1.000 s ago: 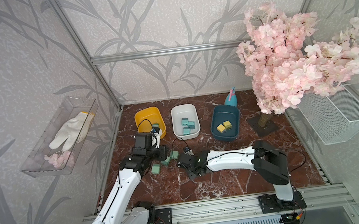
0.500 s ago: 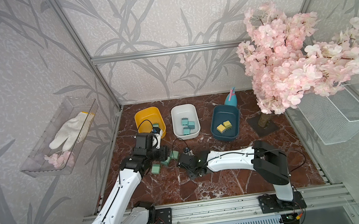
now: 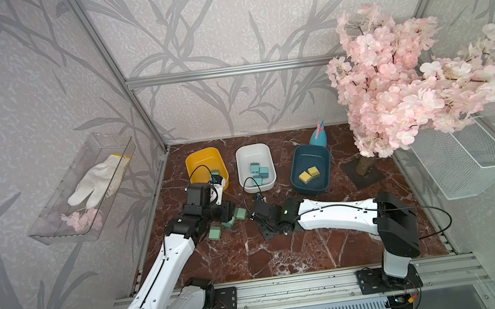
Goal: Place the plugs by color into the storage box
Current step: Pick up the plug from the center of the board, then place the plug in the storage box.
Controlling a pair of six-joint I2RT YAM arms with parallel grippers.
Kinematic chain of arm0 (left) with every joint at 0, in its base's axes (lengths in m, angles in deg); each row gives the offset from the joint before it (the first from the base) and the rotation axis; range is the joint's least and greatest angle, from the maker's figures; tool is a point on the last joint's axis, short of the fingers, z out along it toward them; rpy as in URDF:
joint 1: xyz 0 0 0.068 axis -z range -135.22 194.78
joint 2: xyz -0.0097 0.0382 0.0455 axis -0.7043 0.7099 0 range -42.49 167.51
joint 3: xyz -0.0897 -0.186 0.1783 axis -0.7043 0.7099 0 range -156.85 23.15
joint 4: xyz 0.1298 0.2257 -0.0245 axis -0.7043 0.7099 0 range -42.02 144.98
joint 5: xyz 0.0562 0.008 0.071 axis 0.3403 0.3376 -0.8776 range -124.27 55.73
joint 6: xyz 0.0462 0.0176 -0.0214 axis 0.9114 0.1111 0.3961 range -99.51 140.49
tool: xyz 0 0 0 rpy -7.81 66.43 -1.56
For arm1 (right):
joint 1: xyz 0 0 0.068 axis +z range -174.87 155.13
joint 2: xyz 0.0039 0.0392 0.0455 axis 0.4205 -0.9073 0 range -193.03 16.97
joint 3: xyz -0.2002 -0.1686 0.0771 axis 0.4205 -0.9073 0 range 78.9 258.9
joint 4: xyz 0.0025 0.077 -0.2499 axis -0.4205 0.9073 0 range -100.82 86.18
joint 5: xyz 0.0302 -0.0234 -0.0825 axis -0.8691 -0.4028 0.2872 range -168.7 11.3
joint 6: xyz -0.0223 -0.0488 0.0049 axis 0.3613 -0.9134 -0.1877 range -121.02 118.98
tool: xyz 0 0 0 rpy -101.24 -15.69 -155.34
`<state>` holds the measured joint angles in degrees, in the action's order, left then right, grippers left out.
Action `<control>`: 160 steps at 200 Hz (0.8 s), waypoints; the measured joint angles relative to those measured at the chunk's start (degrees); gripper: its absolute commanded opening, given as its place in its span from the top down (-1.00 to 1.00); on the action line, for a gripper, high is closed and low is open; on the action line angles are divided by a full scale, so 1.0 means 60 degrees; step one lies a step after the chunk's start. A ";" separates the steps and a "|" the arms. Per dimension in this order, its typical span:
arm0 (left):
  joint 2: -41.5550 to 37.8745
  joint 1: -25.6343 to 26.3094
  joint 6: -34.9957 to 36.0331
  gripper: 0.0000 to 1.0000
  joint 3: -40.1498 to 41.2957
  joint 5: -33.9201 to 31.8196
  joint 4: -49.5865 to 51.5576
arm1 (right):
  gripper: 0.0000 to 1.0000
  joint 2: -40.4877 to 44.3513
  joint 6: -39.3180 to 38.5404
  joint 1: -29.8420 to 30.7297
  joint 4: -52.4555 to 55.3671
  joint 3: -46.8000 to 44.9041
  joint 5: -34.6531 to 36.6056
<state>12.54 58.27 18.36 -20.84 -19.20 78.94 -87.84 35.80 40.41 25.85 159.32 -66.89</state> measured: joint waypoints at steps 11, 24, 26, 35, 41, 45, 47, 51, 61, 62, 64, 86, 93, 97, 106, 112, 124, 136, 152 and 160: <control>-0.0069 0.0011 0.0004 -0.12 0.0040 0.0095 -0.0066 | 0.16 0.0000 -0.0240 -0.0248 0.0197 0.0280 -0.0106; -0.0117 0.0029 0.0004 -0.13 0.0066 0.0208 -0.0106 | 0.16 -0.0004 -0.0521 -0.0597 0.0433 0.0732 -0.0240; -0.0117 0.0033 0.0000 -0.13 0.0066 0.0222 -0.0113 | 0.16 -0.0007 -0.0561 -0.0648 0.0459 0.0816 -0.0240; -0.0117 0.0062 0.0004 -0.13 0.0066 0.0288 -0.0160 | 0.16 -0.0051 -0.0787 -0.0943 0.0630 0.1257 -0.0313; -0.0113 0.0066 0.0000 -0.13 0.0066 0.0335 -0.0182 | 0.16 -0.0102 -0.0918 -0.1129 0.0703 0.1574 -0.0331; -0.0113 0.0069 0.0000 -0.14 0.0066 0.0361 -0.0193 | 0.16 -0.0149 -0.1002 -0.1246 0.0736 0.1759 -0.0357; -0.0113 0.0073 0.0004 -0.13 0.0066 0.0368 -0.0197 | 0.16 -0.0178 -0.1056 -0.1304 0.0758 0.1876 -0.0353; -0.0113 0.0073 0.0000 -0.14 0.0066 0.0397 -0.0208 | 0.16 -0.0262 -0.1147 -0.1443 0.0816 0.2124 -0.0382; -0.0113 0.0073 0.0004 -0.15 0.0066 0.0444 -0.0240 | 0.16 -0.0492 -0.1351 -0.1698 0.0878 0.2652 -0.0408; -0.0113 0.0073 0.0000 -0.15 0.0066 0.0448 -0.0244 | 0.16 -0.0532 -0.1399 -0.1734 0.0878 0.2728 -0.0415; -0.0113 0.0076 0.0000 -0.15 0.0066 0.0452 -0.0248 | 0.16 -0.0568 -0.1417 -0.1774 0.0878 0.2798 -0.0423; -0.0113 0.0084 -0.0004 -0.17 0.0066 0.0510 -0.0299 | 0.16 -0.1290 -0.1840 -0.2255 0.0871 0.3781 -0.0448; -0.0113 0.0106 -0.0004 -0.17 0.0066 0.0514 -0.0321 | 0.16 -0.1570 -0.1960 -0.2353 0.0867 0.4065 -0.0470; -0.0113 0.0124 0.0000 -0.17 0.0066 0.0521 -0.0328 | 0.16 -0.1749 -0.2040 -0.2404 0.0874 0.4244 -0.0484; -0.0109 0.0168 0.0000 -0.17 0.0066 0.0539 -0.0342 | 0.16 -0.2142 -0.2186 -0.2470 0.0903 0.4663 -0.0477; -0.0102 0.0189 0.0004 -0.17 0.0066 0.0546 -0.0350 | 0.16 -0.2455 -0.2291 -0.2499 0.0925 0.5002 -0.0488; -0.0091 0.0237 0.0000 -0.17 0.0066 0.0543 -0.0357 | 0.16 -0.3020 -0.2492 -0.2521 0.0958 0.5632 -0.0532; -0.0076 0.0248 0.0000 -0.17 0.0066 0.0543 -0.0361 | 0.16 -0.3606 -0.2681 -0.2524 0.1024 0.6346 -0.0565; -0.0055 0.0262 0.0004 -0.17 0.0066 0.0532 -0.0361 | 0.16 -0.4284 -0.2903 -0.2524 0.1035 0.7136 -0.0557; -0.0036 0.0270 0.0004 -0.17 0.0066 0.0521 -0.0361 | 0.16 -0.4579 -0.2987 -0.2543 0.1060 0.7468 -0.0561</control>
<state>12.32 59.89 18.38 -20.45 -16.07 76.78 -115.32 17.88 25.15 32.21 204.13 -70.25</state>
